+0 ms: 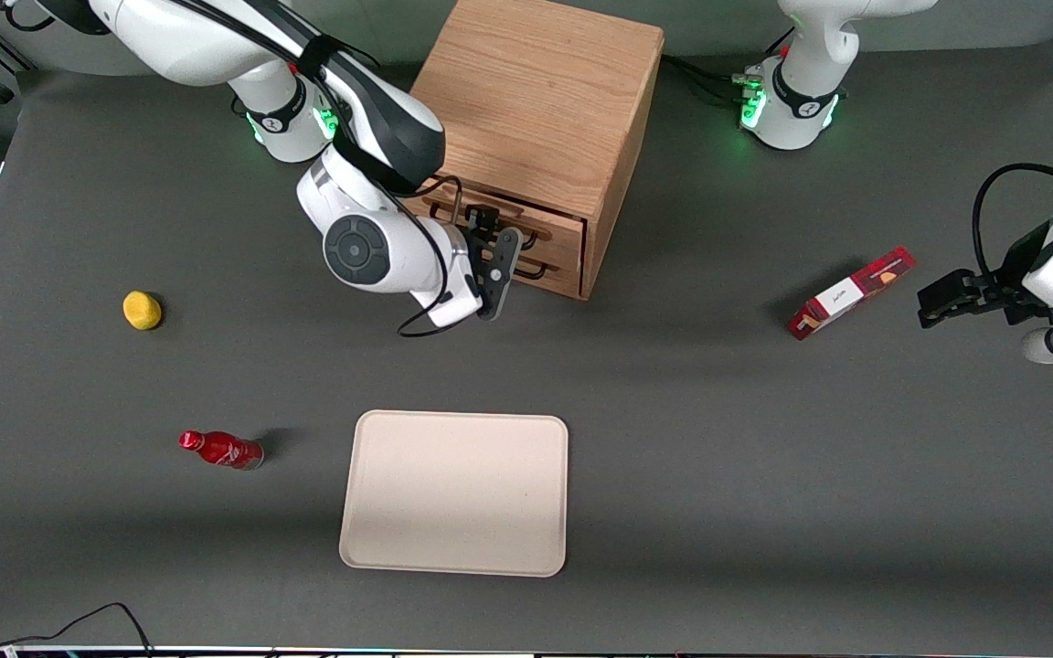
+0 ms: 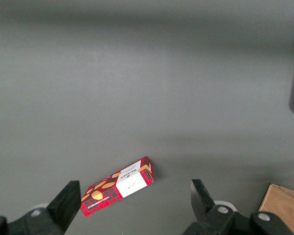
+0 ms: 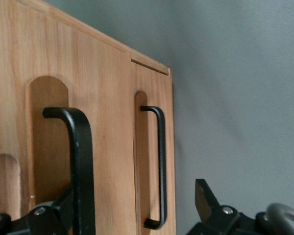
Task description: Close top drawer
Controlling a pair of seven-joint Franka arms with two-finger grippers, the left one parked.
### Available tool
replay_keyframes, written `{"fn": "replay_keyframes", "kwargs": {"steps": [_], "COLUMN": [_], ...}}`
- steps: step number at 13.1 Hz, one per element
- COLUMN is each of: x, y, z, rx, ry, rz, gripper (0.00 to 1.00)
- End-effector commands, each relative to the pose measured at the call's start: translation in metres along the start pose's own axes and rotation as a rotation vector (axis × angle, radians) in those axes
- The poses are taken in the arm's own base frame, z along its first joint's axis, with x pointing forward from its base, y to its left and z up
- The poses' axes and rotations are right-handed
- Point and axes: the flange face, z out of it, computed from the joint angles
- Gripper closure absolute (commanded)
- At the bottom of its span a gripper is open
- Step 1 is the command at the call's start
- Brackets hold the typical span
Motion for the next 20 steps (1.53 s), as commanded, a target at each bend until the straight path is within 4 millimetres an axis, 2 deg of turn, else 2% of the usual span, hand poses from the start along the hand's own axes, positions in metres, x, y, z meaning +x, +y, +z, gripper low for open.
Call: {"fn": "replay_keyframes", "kwargs": {"steps": [1, 3, 5, 7, 10, 11, 12, 13, 15, 16, 17, 18, 19, 20], "x": [-0.006, -0.006, -0.007, -0.002, 0.006, 0.006, 0.002, -0.006, -0.038, -0.061, -0.080, -0.100, -0.126, -0.159], "y": [-0.019, -0.021, -0.018, -0.017, -0.033, -0.047, -0.069, -0.081, -0.107, -0.113, -0.127, -0.131, -0.127, -0.134], "z": [-0.001, 0.001, -0.006, -0.042, -0.094, -0.111, -0.134, -0.160, -0.215, -0.240, -0.255, -0.269, -0.292, -0.318], "rx": [-0.005, -0.002, -0.004, -0.012, -0.017, -0.054, -0.104, -0.153, -0.261, -0.354, -0.463, -0.525, -0.536, -0.573], "ry": [0.017, 0.020, 0.022, 0.048, 0.065, 0.078, 0.105, 0.139, 0.178, 0.176, 0.147, 0.147, 0.197, 0.264], "rz": [0.022, 0.022, 0.026, 0.022, 0.032, 0.061, 0.116, 0.193, 0.321, 0.416, 0.516, 0.676, 0.862, 1.028], "gripper": [0.00, 0.00, 0.00, 0.00, 0.00, 0.00, 0.00, 0.00, 0.00, 0.00, 0.00, 0.00, 0.00, 0.00]}}
